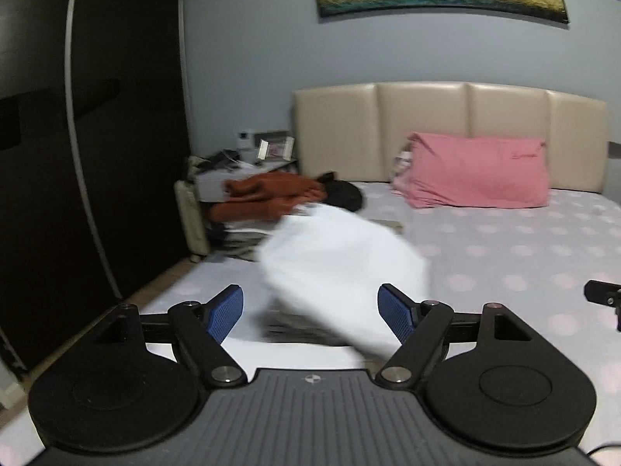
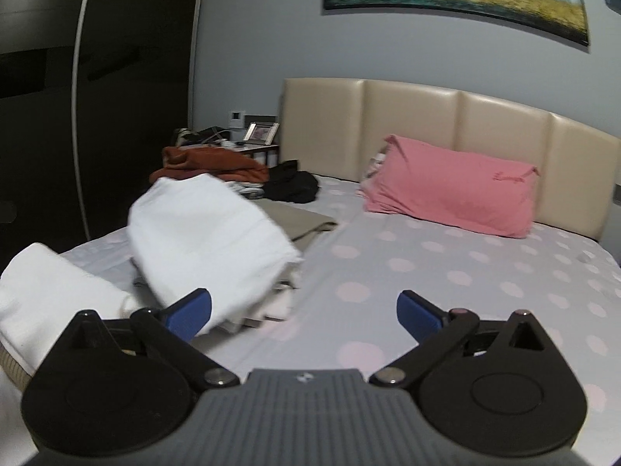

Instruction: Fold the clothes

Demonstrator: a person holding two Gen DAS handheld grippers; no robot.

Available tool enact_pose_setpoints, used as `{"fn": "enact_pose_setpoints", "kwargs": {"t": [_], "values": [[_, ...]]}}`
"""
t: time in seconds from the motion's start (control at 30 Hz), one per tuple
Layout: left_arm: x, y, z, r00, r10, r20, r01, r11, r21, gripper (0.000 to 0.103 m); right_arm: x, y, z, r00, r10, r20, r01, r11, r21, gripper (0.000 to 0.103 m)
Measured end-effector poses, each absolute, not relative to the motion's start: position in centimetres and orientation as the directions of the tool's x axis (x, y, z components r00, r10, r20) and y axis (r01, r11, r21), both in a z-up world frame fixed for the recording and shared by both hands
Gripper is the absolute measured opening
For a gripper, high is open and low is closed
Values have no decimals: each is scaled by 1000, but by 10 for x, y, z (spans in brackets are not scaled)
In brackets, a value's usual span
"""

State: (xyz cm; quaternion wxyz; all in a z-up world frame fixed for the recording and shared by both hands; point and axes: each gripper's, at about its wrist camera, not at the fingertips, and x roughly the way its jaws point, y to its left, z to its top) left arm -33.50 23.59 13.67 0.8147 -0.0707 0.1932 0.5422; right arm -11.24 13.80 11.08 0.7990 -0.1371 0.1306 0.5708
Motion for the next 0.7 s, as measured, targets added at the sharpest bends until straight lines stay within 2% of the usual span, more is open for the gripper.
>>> {"fn": "enact_pose_setpoints", "kwargs": {"t": [0.3,0.43,0.53,0.7], "values": [[-208,192,144,496,781,-380,-830,555,57,76,-35,60,151,496,814,-301,-867,482,-126,102],[-157,170,132,554,742,-378,-803,596,-7,76,-3,18,154,582,766,-273,-812,565,-147,102],[-123,155,115,583,710,-395,-786,615,-57,76,25,-6,140,623,725,-293,-775,624,-103,102],[-75,130,86,591,700,-402,-772,635,-28,76,72,-44,114,677,652,-340,-699,715,-22,102]]}}
